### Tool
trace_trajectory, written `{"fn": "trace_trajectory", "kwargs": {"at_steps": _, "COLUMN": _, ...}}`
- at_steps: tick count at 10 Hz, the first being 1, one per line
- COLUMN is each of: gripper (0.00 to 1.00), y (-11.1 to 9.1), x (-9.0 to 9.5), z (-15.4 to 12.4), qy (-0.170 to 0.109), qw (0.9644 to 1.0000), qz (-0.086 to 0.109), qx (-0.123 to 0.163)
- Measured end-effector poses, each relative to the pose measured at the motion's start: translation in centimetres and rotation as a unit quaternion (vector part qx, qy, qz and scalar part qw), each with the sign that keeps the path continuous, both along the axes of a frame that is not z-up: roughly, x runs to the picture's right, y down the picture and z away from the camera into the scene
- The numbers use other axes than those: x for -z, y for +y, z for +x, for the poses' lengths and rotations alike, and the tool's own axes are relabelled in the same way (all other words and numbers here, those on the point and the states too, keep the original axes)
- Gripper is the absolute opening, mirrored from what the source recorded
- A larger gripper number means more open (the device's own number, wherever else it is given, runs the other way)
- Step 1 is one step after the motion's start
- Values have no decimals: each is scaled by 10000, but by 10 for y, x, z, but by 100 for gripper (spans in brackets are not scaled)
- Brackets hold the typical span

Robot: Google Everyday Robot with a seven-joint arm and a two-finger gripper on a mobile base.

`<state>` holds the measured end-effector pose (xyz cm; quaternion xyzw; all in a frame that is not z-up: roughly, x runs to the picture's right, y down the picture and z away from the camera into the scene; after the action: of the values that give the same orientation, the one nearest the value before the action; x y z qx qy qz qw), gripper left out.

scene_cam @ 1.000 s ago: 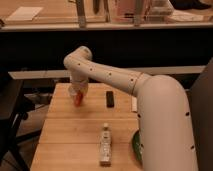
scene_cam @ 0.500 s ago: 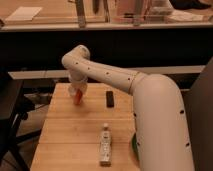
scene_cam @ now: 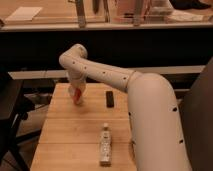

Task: Place the pepper in the ceramic cup

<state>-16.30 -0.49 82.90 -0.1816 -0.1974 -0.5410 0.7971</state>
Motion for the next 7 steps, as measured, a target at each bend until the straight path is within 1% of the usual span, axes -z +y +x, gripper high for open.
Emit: {"fn": "trace_trajectory", "kwargs": {"at_steps": 7, "gripper": 1, "y": -11, "x": -7, "z": -12, "qy": 121, "qw": 9998, "qz": 124, "qx": 77}}
